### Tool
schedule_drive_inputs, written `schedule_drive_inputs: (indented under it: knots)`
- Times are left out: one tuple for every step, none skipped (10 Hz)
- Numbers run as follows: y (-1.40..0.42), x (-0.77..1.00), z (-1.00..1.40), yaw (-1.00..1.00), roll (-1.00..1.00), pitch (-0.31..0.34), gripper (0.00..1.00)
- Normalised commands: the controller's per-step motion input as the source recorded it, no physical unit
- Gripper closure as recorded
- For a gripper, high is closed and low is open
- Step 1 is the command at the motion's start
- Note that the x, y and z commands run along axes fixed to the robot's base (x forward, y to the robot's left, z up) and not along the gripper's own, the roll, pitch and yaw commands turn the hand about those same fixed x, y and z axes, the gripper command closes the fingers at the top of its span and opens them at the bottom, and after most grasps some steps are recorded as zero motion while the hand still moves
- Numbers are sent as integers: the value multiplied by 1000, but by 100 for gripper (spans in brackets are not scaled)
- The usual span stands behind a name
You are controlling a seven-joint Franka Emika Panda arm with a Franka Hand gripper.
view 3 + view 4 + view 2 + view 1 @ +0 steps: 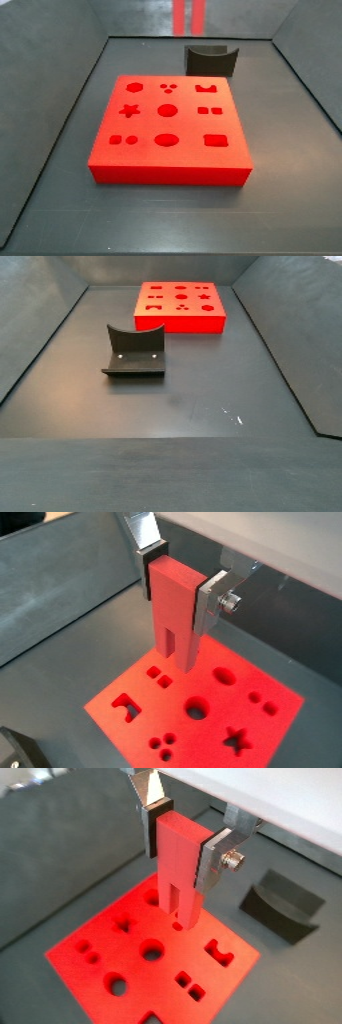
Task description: Insert the double-square object.
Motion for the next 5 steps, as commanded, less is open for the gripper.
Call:
schedule_drive_inputs:
  knots:
    - [0, 760, -689, -120, 177, 0, 100]
    - [-169, 871, -614, 0, 213, 0, 100]
    - [-280, 906, -546, 0, 246, 31, 100]
    - [-257, 874, -534, 54, 231, 107, 100]
    - [-246, 726, -549, 231, 199, 147, 100]
